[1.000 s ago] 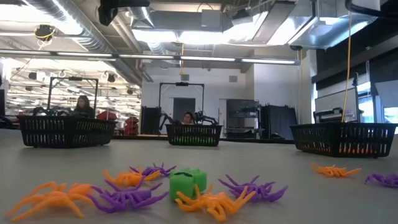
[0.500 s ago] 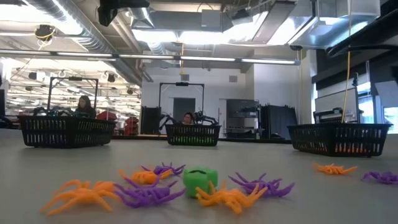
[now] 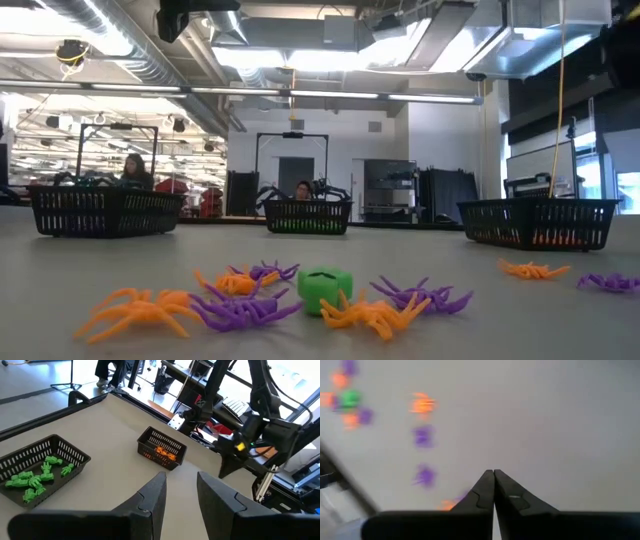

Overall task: Sort Halloween decoration
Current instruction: Put the violet spider toy into the left bin

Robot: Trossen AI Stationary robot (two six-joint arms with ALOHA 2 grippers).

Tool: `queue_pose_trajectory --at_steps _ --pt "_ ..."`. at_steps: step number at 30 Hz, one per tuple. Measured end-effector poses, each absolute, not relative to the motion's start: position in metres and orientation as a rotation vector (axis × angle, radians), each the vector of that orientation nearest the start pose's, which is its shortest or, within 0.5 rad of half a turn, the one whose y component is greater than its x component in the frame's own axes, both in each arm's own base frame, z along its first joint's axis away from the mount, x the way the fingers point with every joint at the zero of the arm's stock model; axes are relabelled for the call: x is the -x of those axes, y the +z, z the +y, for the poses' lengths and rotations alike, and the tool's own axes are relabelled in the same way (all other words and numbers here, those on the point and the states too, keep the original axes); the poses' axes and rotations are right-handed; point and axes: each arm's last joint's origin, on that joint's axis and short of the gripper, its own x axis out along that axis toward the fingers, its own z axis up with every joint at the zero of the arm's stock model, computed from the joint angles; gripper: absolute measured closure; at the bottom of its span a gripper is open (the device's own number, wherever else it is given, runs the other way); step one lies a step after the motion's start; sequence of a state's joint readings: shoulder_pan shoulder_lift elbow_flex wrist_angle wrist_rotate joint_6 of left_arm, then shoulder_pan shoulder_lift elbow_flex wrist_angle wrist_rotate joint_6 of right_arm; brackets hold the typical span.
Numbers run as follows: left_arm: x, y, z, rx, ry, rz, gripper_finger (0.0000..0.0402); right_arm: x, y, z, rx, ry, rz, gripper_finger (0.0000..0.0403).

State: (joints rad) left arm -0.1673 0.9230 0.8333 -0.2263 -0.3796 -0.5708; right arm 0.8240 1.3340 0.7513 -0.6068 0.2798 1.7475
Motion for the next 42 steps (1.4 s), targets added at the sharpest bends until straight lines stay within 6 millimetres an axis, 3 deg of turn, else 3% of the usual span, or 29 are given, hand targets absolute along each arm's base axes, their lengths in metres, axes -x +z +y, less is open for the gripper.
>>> queue_pose_trajectory --at_steps 6,12,16,19,26,36,42 --pt "-0.199 0.322 -0.022 0.473 0.297 0.234 0.0300 -0.168 0.186 0.190 -0.970 -0.297 1.014 0.0337" --pt "-0.199 0.322 -0.022 0.468 0.314 0.235 0.0300 -0.175 0.165 0.201 -0.952 -0.302 1.051 0.0254" --pt "-0.199 0.322 -0.022 0.467 0.314 0.237 0.0300 -0.176 0.150 0.204 -0.892 -0.324 1.105 0.0235" --pt "-0.199 0.322 -0.022 0.466 0.318 0.237 0.0300 -0.175 0.137 0.205 -0.829 -0.351 1.173 0.0240" --pt "-0.199 0.321 -0.021 0.465 0.326 0.237 0.0300 -0.176 0.128 0.200 -0.801 -0.415 1.266 0.0277" --pt "-0.198 0.322 -0.020 0.461 0.344 0.231 0.0300 -0.193 0.133 0.192 -0.807 -0.400 1.291 0.0392" --pt "-0.198 0.320 -0.020 0.457 0.347 0.242 0.0300 -0.199 0.141 0.194 -0.812 -0.396 1.236 0.0391"
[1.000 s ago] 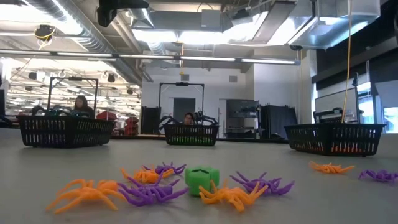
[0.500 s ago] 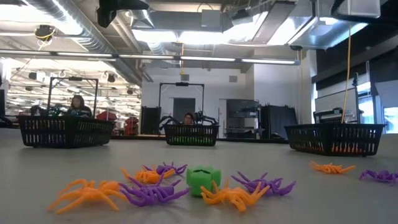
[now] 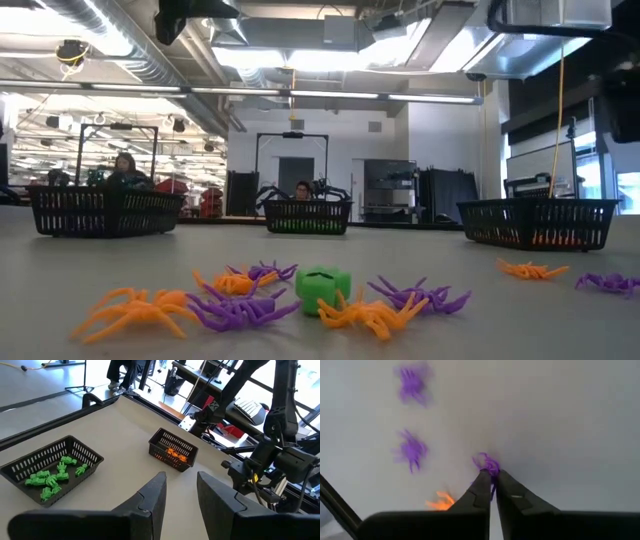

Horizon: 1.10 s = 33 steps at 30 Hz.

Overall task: Sort Halloween decoration
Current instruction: Put the violet spider toy into the left bin

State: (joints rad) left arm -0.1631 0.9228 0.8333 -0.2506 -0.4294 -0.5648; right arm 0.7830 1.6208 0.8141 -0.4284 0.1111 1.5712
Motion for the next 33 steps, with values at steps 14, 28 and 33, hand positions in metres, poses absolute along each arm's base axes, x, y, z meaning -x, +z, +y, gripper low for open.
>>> queue_pose_trajectory --at_steps 14,28,33 --pt "-0.202 0.323 -0.022 0.476 0.304 0.221 0.0300 -0.223 0.195 0.158 -0.961 -0.401 0.830 0.0401" --pt "-0.265 0.298 -0.039 0.667 -0.004 0.238 0.0300 -0.287 0.253 0.091 -0.905 -0.214 0.231 0.0399" --pt "-0.284 0.284 -0.035 0.809 -0.076 0.271 0.0300 -0.294 0.263 0.079 -0.871 -0.188 0.123 0.0398"
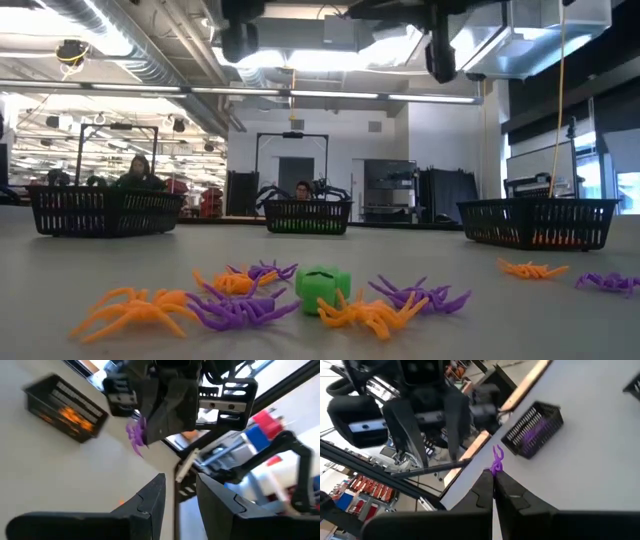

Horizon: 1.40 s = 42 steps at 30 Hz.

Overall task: Sort Halloween decoration
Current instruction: Put the violet spider toy into the left bin

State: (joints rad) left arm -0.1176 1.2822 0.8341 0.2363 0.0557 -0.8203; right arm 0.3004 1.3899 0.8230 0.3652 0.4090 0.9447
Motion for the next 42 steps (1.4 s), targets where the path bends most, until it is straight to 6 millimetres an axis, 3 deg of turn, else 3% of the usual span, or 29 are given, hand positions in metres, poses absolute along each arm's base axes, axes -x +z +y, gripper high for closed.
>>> queue_pose_trajectory --at_steps 11,24,42 --pt "-0.302 0.274 -0.018 0.935 -0.108 0.242 0.0296 -0.295 0.268 0.078 -0.832 -0.151 0.090 0.0398" --pt "-0.304 0.275 -0.010 0.974 -0.092 0.214 0.0223 -0.295 0.268 0.078 -0.828 -0.151 0.090 0.0398" --pt "-0.304 0.275 -0.009 0.963 -0.053 0.194 0.0221 -0.297 0.271 0.073 -0.817 -0.167 0.049 0.0398"
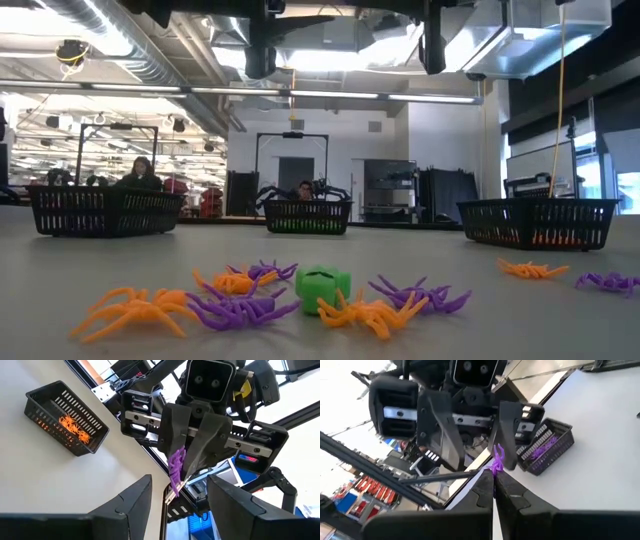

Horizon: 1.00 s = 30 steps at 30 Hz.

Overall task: Sort Halloween decoration
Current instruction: Put the violet spider toy into the left bin

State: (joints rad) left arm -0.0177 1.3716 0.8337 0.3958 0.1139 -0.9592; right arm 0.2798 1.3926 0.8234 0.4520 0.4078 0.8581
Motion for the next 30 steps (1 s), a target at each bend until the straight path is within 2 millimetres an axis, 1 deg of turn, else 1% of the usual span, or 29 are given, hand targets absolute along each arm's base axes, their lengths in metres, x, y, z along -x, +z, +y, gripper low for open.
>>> queue_pose_trajectory --at_steps 8,10,15,17,20,23,30 --pt "-0.304 0.274 -0.009 0.962 -0.051 0.197 0.0221 -0.300 0.270 0.070 -0.816 -0.170 0.044 0.0398" --pt "-0.304 0.274 -0.009 0.962 -0.051 0.199 0.0221 -0.305 0.268 0.072 -0.812 -0.171 0.055 0.0398" --pt "-0.304 0.273 -0.009 0.963 -0.049 0.214 0.0221 -0.326 0.269 0.078 -0.785 -0.151 0.085 0.0398" --pt "-0.304 0.273 -0.009 0.964 -0.057 0.221 0.0221 -0.330 0.270 0.080 -0.776 -0.151 0.092 0.0398" --pt "-0.304 0.272 -0.010 0.965 -0.073 0.236 0.0221 -0.331 0.269 0.078 -0.765 -0.167 0.119 0.0398" --pt "-0.302 0.270 -0.010 0.966 -0.066 0.263 0.0224 -0.327 0.266 0.077 -0.744 -0.192 0.178 0.0398" --pt "-0.302 0.269 -0.009 0.957 -0.075 0.288 0.0226 -0.325 0.268 0.077 -0.748 -0.183 0.193 0.0398"
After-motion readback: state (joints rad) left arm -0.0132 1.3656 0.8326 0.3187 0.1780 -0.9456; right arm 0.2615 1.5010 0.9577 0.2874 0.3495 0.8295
